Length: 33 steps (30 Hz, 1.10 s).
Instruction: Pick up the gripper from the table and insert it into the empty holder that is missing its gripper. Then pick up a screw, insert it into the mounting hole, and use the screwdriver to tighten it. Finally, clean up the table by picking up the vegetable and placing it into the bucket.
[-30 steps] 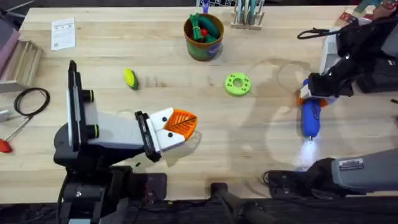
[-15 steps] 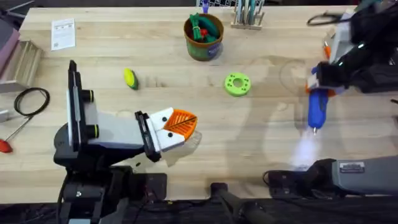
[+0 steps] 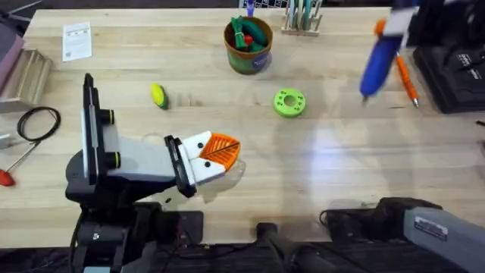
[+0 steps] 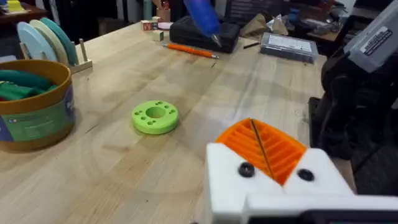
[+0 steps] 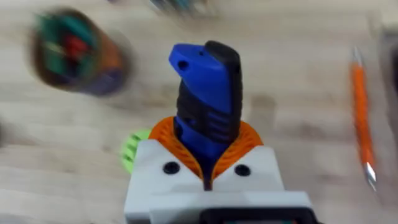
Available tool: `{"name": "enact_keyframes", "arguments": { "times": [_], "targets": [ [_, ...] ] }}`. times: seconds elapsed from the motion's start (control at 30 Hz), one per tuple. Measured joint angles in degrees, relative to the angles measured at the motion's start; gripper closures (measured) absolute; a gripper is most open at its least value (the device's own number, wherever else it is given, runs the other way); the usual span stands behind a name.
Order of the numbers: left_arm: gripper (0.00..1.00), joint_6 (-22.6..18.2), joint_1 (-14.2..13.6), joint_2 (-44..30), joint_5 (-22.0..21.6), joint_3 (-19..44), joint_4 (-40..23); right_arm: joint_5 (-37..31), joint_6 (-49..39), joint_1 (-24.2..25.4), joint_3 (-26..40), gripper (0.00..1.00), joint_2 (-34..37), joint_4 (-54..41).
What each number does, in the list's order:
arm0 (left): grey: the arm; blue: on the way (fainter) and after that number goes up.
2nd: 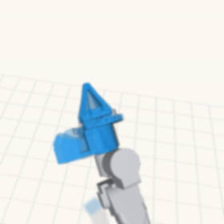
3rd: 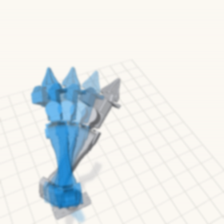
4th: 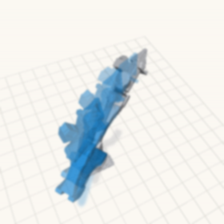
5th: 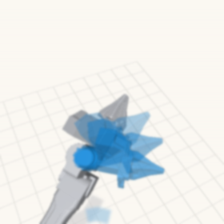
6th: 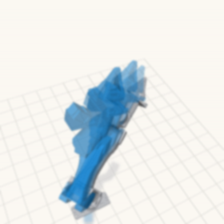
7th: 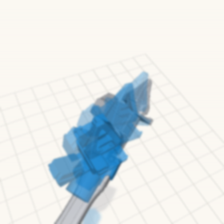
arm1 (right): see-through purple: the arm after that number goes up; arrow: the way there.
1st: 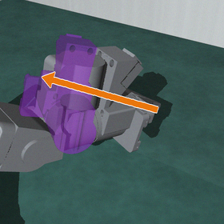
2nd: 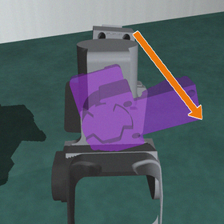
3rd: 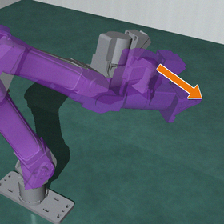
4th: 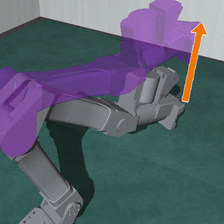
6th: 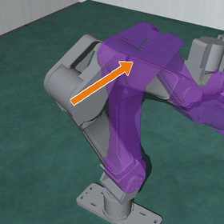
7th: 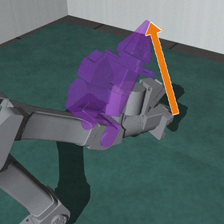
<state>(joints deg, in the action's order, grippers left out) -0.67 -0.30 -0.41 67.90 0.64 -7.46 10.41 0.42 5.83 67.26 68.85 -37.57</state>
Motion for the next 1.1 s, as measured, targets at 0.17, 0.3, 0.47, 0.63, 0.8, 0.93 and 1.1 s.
{"name": "enact_keyframes", "arguments": {
  "times": [0.17,0.3,0.47,0.63,0.8,0.93,1.1],
  "targets": [
    [0.996,-0.02,0.0,-0.01,0.0,0.0,0.0,10.75,4.93,-4.09,0.09,0.978,-3.16,13.84],
    [0.996,0.0,0.0,-0.01,0.02,0.0,0.0,19.37,10.4,-6.34,0.13,0.978,-3.64,26.23],
    [0.996,0.0,0.0,-0.01,0.0,0.0,0.0,29.58,19.48,-9.59,0.2,0.978,-3.64,39.2],
    [0.996,0.0,0.0,0.01,0.0,0.0,0.0,32.4,20.14,-15.34,0.2,0.978,-3.62,39.31],
    [0.996,0.0,0.0,0.01,0.01,0.0,0.0,32.51,17.97,-23.43,0.17,0.978,-3.62,43.82],
    [0.996,0.0,0.0,-0.01,0.0,0.0,0.0,32.61,17.51,-28.58,-2.5,0.978,-3.76,55.52],
    [0.996,0.0,0.0,0.01,0.0,0.0,0.0,32.77,22.45,-29.63,-12.07,0.978,-3.88,73.79]
  ]
}}
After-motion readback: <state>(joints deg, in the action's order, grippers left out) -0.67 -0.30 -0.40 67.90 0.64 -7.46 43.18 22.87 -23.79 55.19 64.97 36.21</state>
